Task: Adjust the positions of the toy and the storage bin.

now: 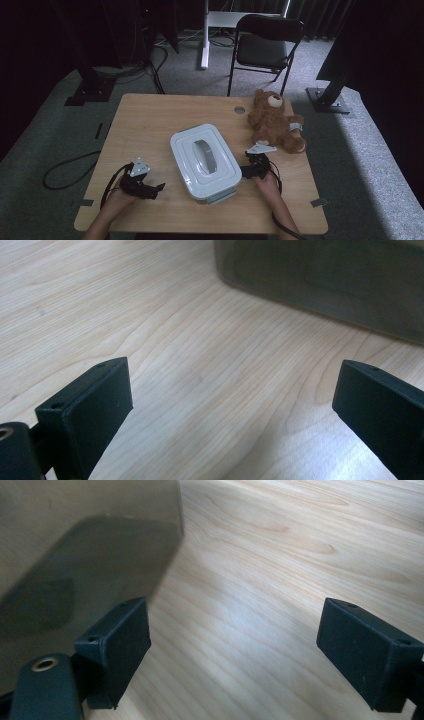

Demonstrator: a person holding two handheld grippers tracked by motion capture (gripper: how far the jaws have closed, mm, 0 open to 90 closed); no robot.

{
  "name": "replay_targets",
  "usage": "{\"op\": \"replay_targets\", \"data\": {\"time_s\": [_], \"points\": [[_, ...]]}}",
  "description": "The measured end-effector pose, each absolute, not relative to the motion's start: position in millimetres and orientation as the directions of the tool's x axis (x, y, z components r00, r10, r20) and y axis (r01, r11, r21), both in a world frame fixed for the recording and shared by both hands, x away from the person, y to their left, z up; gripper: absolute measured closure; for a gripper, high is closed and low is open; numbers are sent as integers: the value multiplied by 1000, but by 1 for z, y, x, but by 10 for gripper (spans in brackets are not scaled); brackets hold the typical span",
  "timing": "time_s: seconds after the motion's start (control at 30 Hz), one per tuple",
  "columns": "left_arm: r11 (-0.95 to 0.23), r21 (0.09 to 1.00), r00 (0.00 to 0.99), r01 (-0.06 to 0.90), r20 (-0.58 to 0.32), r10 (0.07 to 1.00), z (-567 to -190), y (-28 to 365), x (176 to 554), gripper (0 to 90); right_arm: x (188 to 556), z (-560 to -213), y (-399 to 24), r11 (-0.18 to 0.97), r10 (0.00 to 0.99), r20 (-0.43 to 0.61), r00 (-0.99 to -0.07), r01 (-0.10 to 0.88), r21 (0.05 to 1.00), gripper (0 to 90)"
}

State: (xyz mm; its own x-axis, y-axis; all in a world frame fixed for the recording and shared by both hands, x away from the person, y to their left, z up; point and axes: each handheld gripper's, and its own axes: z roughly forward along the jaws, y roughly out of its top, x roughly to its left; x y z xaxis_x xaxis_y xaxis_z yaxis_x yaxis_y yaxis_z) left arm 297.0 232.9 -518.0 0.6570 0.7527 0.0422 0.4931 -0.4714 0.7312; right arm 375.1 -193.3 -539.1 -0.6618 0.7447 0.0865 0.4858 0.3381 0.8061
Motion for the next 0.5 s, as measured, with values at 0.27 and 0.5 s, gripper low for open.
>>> {"op": "replay_targets", "data": {"time_s": [0.27,0.5], "points": [[-428,736,647,524,-18,762,-512,244,288,35,362,-546,-209,341,758,86,-646,505,793,130],[-441,722,661,533,-29,750,-506,249,281,44,349,-549,-224,325,788,72,-611,512,795,129]]}}
